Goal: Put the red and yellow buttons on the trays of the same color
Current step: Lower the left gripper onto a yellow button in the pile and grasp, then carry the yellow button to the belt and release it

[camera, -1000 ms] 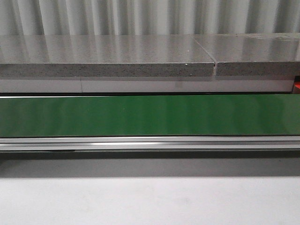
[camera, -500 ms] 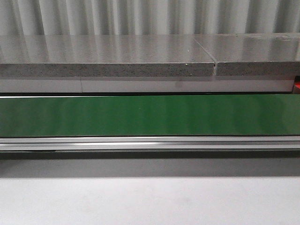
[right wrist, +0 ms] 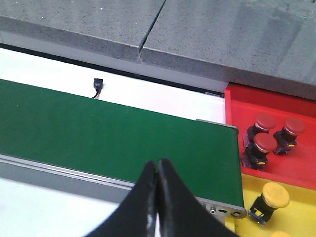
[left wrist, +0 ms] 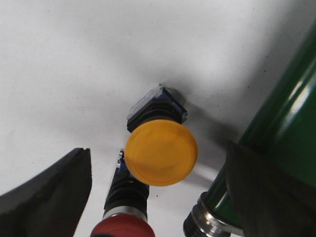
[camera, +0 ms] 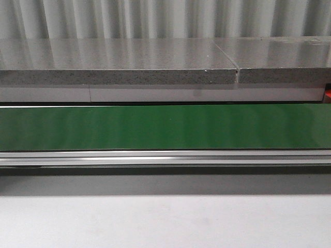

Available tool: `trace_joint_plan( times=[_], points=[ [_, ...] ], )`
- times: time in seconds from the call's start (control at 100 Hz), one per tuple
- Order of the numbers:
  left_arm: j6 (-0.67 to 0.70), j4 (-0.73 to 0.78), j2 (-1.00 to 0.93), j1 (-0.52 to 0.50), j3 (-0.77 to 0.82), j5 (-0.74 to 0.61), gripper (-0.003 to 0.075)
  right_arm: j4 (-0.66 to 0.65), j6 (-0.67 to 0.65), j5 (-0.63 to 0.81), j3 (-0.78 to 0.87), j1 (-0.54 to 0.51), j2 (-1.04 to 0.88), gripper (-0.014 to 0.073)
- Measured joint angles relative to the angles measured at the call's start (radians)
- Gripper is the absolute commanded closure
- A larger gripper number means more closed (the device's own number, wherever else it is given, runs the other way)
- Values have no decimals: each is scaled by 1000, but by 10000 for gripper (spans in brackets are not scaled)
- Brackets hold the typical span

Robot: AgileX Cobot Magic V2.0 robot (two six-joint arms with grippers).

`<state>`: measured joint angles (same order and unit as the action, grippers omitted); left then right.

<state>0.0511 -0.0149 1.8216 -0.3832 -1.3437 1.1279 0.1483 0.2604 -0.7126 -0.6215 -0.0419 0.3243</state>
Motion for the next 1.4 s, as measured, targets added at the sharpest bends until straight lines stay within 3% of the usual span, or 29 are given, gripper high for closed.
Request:
trace_joint_plan(
  times=[0.22, 0.46, 0.6, 0.82, 1.06, 1.4],
  points=[
    [0, -2, 47, 0, 0, 10, 209, 0, 0, 0, 0, 0, 0, 659],
    [0, -2, 56, 0, 0, 4, 479, 0, 0, 0, 0, 0, 0, 659],
    [-2, -2, 56, 0, 0, -1, 565, 0, 0, 0, 0, 0, 0, 659],
    [-11, -2, 13, 0, 0, -3, 572, 0, 0, 0, 0, 0, 0, 659],
    [-36, -5, -179, 11, 0, -1, 572, 0, 0, 0, 0, 0, 0, 659],
    [-76, -42, -229, 153, 0, 49, 572, 0, 0, 0, 0, 0, 0, 659]
  ],
)
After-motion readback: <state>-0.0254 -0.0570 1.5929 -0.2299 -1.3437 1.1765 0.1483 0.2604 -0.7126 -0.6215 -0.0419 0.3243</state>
